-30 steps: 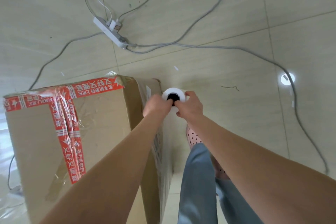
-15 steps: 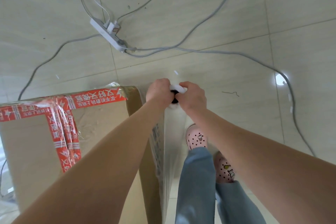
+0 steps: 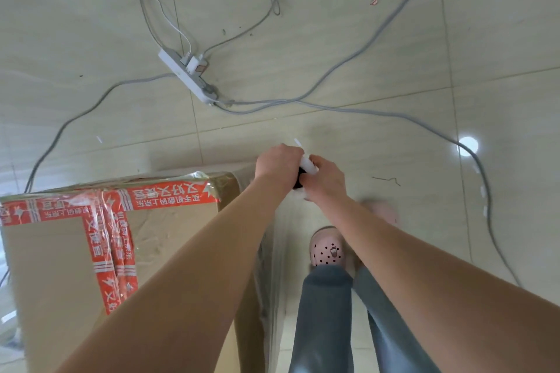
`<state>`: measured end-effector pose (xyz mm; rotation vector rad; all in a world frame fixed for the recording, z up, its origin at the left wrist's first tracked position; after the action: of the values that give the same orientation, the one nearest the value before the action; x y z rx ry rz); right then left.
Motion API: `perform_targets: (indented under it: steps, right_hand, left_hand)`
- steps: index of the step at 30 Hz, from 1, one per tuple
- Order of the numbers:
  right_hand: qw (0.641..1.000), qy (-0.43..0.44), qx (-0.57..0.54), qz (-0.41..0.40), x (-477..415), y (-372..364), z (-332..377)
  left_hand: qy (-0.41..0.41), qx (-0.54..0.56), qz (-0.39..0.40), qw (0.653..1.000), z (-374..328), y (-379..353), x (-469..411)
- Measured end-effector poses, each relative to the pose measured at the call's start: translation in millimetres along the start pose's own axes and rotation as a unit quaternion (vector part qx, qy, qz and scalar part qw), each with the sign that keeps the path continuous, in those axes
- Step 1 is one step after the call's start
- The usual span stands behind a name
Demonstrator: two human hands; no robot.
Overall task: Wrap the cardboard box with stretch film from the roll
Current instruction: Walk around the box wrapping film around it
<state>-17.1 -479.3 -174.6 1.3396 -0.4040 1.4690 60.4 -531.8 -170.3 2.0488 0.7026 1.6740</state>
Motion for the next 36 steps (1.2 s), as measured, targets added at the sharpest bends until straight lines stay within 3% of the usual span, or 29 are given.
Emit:
perform_targets:
  steps: [4,9,13,17,21,23,28,31,36]
  right_hand:
    - [1.0,0.017,0.025,0.005,-5.4,8.9,1.7]
    - [0.996,0.054,0.074,0.001,-15.5,23.2,23.5]
    - [0.996,0.066,0.055,-0.002,-23.9,27.0,47.7]
    - [0.999,0.036,0.017,0.024,-25.8,15.4,58.2]
    - [0.996,-0.021,-0.056,0.059,-27.3,8.7,63.0]
    - [0.999,-0.003,-0.022,0.048,-31.6,12.0,68.7]
    - [0.996,0.033,0.053,0.058,-41.7,23.1,88.5]
    - [0.993,0.062,0.081,0.057,-45.2,25.6,106.0]
    - [0.992,0.097,0.059,0.046,-47.1,14.9,130.4]
  left_hand:
    - [0.0,-0.052,0.016,0.999,-8.2,2.0,-9.4]
    - [0.088,0.096,-0.014,0.991,2.3,16.1,-16.0]
    - [0.166,0.241,-0.057,0.955,26.3,29.8,-21.0]
    - [0.213,0.3,-0.071,0.927,46.0,37.6,-21.1]
    - [0.167,0.233,-0.065,0.956,40.2,44.1,-29.0]
    - [0.132,0.194,-0.058,0.97,34.9,49.4,-36.2]
    - [0.14,0.151,-0.048,0.977,37.9,60.3,-48.1]
    - [0.186,0.223,-0.07,0.954,52.6,67.1,-50.7]
    - [0.261,0.36,-0.143,0.884,86.0,75.3,-45.4]
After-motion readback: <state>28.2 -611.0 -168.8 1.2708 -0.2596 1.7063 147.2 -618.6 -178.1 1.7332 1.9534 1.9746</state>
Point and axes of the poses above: each hand's wrist, its own x-axis away from the middle knuckle, its own y-axis out of the back of the hand, z = x × y, the point moved 2 cm from there along -x, towards the middle knuckle, and after that the axes turned 15 degrees about x, right-handed, at the moved point
